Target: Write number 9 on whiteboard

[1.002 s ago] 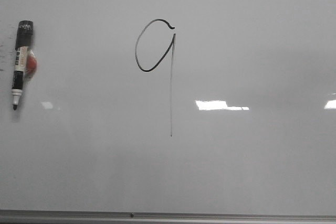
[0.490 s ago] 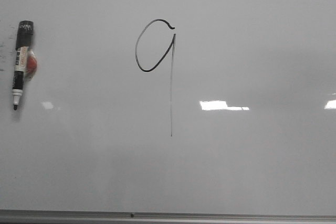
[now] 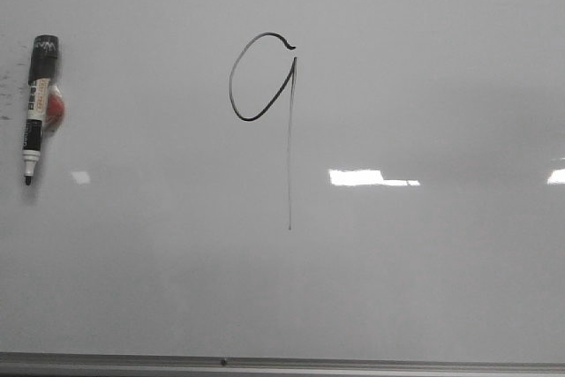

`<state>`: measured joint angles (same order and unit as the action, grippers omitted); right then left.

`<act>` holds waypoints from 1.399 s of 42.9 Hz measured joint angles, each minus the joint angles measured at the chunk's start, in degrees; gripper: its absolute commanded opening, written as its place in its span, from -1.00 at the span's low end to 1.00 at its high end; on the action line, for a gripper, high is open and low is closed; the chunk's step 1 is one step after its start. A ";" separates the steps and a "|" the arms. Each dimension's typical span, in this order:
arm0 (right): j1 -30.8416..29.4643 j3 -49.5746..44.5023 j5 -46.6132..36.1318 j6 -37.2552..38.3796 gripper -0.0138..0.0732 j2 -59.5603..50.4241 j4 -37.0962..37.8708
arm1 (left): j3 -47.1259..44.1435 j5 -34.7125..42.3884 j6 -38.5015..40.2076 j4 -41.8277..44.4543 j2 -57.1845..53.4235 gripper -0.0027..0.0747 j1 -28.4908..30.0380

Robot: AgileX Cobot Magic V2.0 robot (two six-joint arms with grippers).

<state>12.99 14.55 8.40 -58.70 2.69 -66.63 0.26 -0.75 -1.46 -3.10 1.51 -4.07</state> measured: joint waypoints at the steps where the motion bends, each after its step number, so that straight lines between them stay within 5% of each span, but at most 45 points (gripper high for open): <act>1: 0.00 0.00 0.00 0.00 -0.91 0.00 0.00 | -0.46 -0.39 0.00 0.05 -0.72 -0.98 0.55; 60: 0.00 0.00 0.00 0.00 -0.91 0.00 0.00 | -0.61 -5.48 0.05 0.64 -1.83 -0.98 3.73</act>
<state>12.99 14.55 8.40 -58.70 2.69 -66.63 -0.35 -6.23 -1.41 -2.45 -0.31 -0.34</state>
